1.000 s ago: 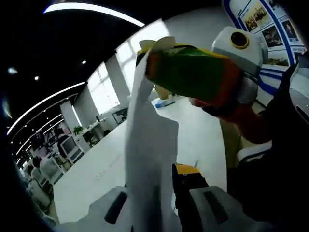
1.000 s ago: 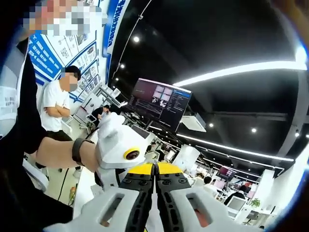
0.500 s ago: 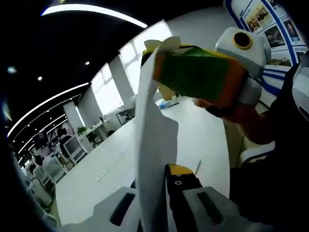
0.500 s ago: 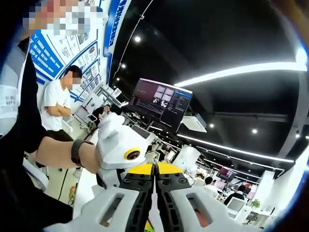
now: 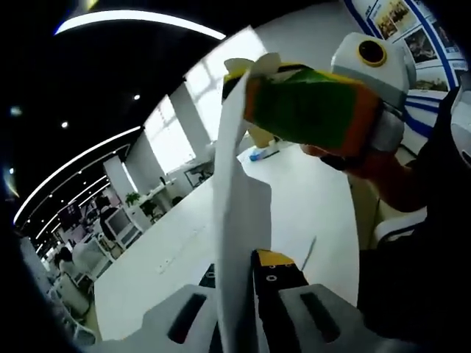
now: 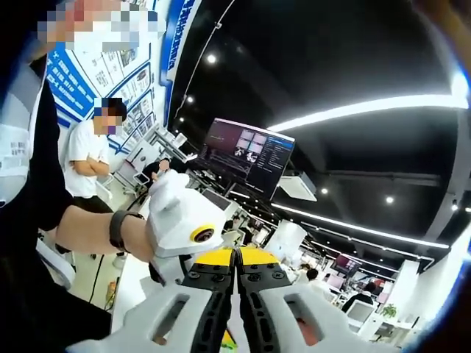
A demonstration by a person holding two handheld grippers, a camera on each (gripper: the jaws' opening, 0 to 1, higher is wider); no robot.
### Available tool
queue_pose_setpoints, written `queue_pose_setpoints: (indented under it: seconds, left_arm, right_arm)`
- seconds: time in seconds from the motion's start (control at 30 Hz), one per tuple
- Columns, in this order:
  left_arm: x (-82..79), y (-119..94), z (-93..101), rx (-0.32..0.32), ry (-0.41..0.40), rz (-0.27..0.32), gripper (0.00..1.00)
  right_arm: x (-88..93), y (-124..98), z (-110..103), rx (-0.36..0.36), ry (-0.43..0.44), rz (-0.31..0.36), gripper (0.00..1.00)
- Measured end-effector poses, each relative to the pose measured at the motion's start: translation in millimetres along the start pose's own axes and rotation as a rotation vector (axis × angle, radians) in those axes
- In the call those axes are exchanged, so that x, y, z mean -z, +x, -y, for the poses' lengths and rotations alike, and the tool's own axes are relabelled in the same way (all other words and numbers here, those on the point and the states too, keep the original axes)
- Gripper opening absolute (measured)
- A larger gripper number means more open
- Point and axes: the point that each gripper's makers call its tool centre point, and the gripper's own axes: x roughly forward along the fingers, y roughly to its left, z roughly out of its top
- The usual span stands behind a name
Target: Organize the stack of printing papers by aligning and flattening the scattered papers on the table
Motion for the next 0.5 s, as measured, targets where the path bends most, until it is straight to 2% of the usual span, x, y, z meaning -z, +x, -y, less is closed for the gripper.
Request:
queue_pose_setpoints:
  seconds: [0.5]
  left_arm:
    - [6.9,-1.1,-7.5,-0.043,0.025,-0.032,0.05]
  right_arm:
    - [2.7,-1.7,-0.3,-0.005,0.011,-0.005,0.00]
